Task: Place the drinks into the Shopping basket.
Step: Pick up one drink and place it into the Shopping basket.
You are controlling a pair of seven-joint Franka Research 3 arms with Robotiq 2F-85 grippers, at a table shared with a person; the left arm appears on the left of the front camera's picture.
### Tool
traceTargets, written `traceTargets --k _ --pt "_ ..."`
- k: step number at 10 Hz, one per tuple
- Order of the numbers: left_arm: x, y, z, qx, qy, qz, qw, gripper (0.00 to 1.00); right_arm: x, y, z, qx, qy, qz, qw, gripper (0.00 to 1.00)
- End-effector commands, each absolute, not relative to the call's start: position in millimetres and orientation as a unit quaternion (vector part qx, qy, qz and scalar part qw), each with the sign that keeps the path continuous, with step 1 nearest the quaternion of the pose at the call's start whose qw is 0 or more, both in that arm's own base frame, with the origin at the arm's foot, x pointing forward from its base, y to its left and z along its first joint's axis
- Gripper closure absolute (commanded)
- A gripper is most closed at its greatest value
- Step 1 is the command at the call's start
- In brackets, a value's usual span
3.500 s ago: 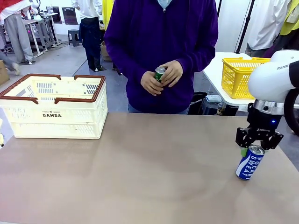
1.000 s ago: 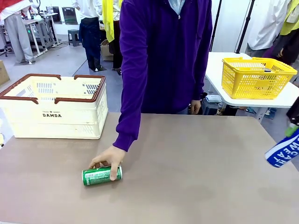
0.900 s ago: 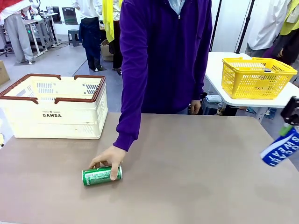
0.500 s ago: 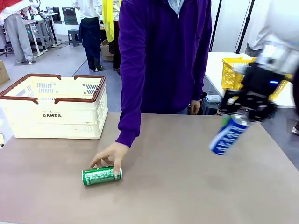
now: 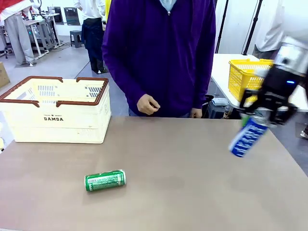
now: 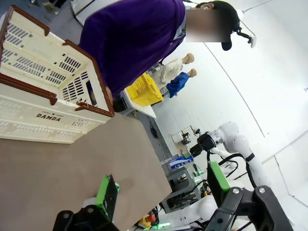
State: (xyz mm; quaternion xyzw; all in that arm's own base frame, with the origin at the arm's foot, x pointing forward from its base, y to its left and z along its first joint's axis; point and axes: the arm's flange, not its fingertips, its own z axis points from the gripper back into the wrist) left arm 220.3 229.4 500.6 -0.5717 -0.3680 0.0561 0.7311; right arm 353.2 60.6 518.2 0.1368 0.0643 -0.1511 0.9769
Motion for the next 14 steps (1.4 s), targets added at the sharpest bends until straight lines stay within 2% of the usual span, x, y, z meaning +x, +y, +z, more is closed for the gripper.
traceTargets --k 1,3,6,8,10,13,14 --pt "220.8 229.7 502.0 -0.576 -0.378 0.05 0.723 0.0 316.6 16.8 521.2 0.146 0.045 -0.22 0.964 1.0" --pt "220.8 229.7 502.0 -0.576 -0.378 0.05 0.723 0.0 315.0 7.5 520.8 0.142 0.036 -0.239 0.96 1.0" --pt "220.8 229.7 502.0 -0.576 -0.378 0.05 0.723 0.0 345.1 42.4 514.5 0.106 0.046 -0.235 0.965 1.0" --pt "220.8 229.7 502.0 -0.576 -0.378 0.05 0.723 0.0 376.3 110.2 522.3 0.104 0.028 -0.183 0.977 1.0" --pt "220.8 229.7 502.0 -0.576 -0.378 0.05 0.723 0.0 420.0 213.3 528.8 0.107 0.036 -0.078 0.991 1.0" --pt "220.8 229.7 502.0 -0.576 -0.378 0.05 0.723 0.0 466.3 335.9 500.1 0.042 0.072 0.015 0.996 1.0" --pt "220.8 229.7 502.0 -0.576 -0.378 0.05 0.723 0.0 477.8 362.2 475.3 0.046 0.092 0.05 0.993 1.0"
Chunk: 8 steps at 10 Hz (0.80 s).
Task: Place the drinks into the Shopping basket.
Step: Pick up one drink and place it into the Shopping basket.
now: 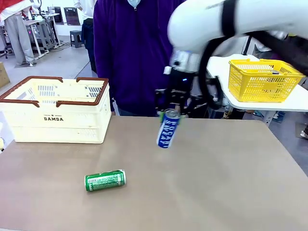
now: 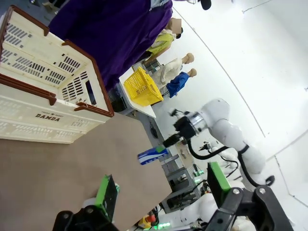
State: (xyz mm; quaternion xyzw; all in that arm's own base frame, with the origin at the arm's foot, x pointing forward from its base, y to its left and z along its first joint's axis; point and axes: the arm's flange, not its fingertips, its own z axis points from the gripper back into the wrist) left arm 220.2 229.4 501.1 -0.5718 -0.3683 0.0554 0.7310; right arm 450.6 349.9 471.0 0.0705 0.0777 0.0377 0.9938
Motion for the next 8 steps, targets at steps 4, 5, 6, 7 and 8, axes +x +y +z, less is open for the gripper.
traceTargets --k 4,5,6,7,8 --pt "220.8 229.7 502.0 -0.576 -0.378 0.05 0.723 0.0 493.0 421.9 398.5 -0.003 0.148 0.099 0.984 1.0" --pt "220.8 229.7 502.0 -0.576 -0.378 0.05 0.723 0.0 492.2 429.9 392.1 -0.025 0.151 0.1 0.983 1.0" --pt "220.8 229.7 502.0 -0.576 -0.378 0.05 0.723 0.0 490.7 432.5 387.1 -0.035 0.155 0.099 0.982 1.0" --pt "220.8 229.7 502.0 -0.576 -0.378 0.05 0.723 0.0 488.4 431.9 382.5 -0.041 0.153 0.098 0.982 1.0" --pt "220.8 229.7 502.0 -0.576 -0.378 0.05 0.723 0.0 486.6 429.2 381.0 -0.035 0.15 0.098 0.983 1.0"
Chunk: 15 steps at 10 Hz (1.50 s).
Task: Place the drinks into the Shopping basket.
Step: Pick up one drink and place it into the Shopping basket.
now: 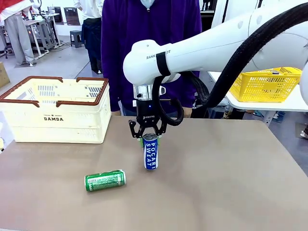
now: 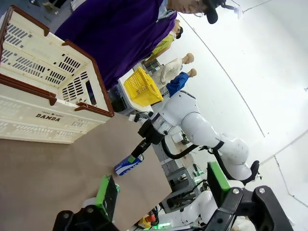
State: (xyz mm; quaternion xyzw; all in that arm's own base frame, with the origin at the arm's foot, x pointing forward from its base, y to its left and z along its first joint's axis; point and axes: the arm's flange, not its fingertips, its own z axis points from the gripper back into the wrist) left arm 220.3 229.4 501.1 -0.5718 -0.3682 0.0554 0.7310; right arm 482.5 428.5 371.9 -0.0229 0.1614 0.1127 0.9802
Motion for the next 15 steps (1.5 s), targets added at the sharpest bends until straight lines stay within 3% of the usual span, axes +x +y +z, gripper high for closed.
traceTargets --k 1,2,3,7,10,12,15 --pt "220.8 229.7 502.0 -0.576 -0.378 0.05 0.723 0.0 484.2 425.7 380.0 -0.035 0.147 0.101 0.983 0.69" --pt "220.8 229.7 502.0 -0.576 -0.378 0.05 0.723 0.0 482.9 423.3 380.3 -0.027 0.151 0.105 0.983 0.13" --pt "220.8 229.7 502.0 -0.576 -0.378 0.05 0.723 0.0 481.7 419.8 383.0 -0.022 0.149 0.105 0.983 0.0" --pt "220.8 229.7 502.0 -0.576 -0.378 0.05 0.723 0.0 468.4 390.3 427.6 -0.001 0.122 0.106 0.987 0.0" --pt "220.8 229.7 502.0 -0.576 -0.378 0.05 0.723 0.0 437.1 275.8 522.1 0.056 0.149 0.059 0.985 0.0" --pt "220.8 229.7 502.0 -0.576 -0.378 0.05 0.723 0.0 400.0 150.7 558.4 0.165 0.16 0.01 0.973 0.0" --pt "220.8 229.7 502.0 -0.576 -0.378 0.05 0.723 0.0 358.5 -54.2 543.6 0.402 0.156 -0.088 0.898 0.0"
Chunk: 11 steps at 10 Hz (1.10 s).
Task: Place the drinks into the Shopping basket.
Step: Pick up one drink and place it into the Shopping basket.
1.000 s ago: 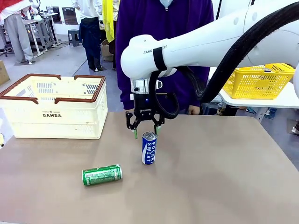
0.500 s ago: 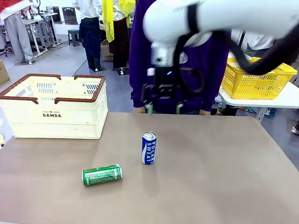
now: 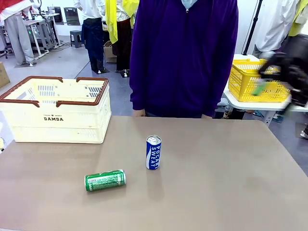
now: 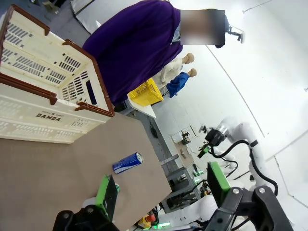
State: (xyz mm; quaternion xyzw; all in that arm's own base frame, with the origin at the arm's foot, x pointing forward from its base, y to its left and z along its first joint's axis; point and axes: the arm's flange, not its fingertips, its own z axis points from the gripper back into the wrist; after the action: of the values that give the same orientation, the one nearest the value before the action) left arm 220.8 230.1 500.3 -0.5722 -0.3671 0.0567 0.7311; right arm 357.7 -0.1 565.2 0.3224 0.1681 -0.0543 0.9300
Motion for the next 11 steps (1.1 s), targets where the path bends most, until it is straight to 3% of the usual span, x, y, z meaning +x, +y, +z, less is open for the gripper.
traceTargets --k 1,3,4,5,6,7,11 --pt "220.8 229.7 502.0 -0.576 -0.378 0.05 0.723 0.0 345.4 -101.2 530.1 0.469 0.134 -0.124 0.864 0.0" --pt "220.8 229.7 502.0 -0.576 -0.378 0.05 0.723 0.0 318.3 -154.7 496.4 0.552 0.015 -0.155 0.819 0.0" --pt "220.8 229.7 502.0 -0.576 -0.378 0.05 0.723 0.0 315.6 -161.0 478.8 0.562 -0.011 -0.152 0.813 0.0" --pt "220.8 229.7 502.0 -0.576 -0.378 0.05 0.723 0.0 317.3 -158.3 465.0 0.593 -0.016 -0.122 0.795 0.0" --pt "220.8 229.7 502.0 -0.576 -0.378 0.05 0.723 0.0 324.3 -137.3 451.7 0.538 -0.034 -0.107 0.835 0.0" --pt "220.8 229.7 502.0 -0.576 -0.378 0.05 0.723 0.0 303.3 -184.7 476.0 0.575 0.007 -0.176 0.799 0.0" --pt "220.8 229.7 502.0 -0.576 -0.378 0.05 0.723 0.0 303.3 -184.7 476.0 0.575 0.007 -0.176 0.799 0.0"
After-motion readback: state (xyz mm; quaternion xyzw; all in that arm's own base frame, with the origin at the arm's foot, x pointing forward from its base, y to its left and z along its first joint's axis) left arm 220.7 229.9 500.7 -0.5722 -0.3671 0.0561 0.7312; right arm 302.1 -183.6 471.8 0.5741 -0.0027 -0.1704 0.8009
